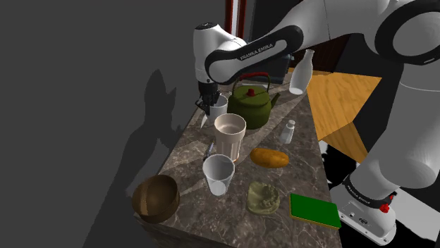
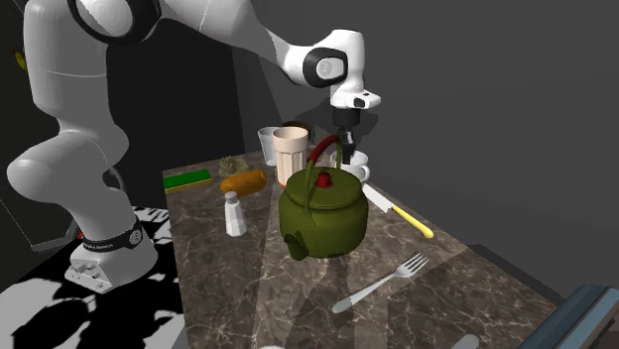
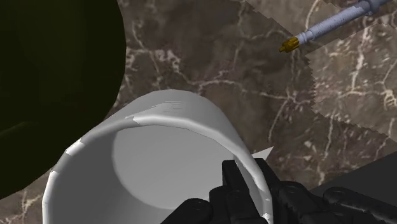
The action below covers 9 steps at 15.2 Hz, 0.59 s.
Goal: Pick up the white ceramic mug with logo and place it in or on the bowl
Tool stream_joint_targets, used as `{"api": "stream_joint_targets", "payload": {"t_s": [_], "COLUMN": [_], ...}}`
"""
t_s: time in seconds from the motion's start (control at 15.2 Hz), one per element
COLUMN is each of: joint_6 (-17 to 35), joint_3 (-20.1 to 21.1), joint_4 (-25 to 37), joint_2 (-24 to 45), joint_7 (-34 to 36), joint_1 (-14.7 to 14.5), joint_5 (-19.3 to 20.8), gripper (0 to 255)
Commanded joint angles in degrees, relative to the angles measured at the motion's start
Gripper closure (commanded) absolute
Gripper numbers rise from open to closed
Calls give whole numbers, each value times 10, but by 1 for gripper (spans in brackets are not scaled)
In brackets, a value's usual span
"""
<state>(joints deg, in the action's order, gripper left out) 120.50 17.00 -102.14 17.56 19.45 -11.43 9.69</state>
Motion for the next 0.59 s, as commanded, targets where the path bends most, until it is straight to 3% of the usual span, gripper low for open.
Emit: {"api": "stream_joint_targets", "payload": {"t_s": [0.0, 0.53], "joint_6": [-14, -69], "joint_3": [1, 4], "joint_4": [8, 47], "joint_2": [-6, -23], "joint_7": [-3, -11], "joint_1": [1, 2], "joint_5": [-3, -12], "gripper": [255, 255]}}
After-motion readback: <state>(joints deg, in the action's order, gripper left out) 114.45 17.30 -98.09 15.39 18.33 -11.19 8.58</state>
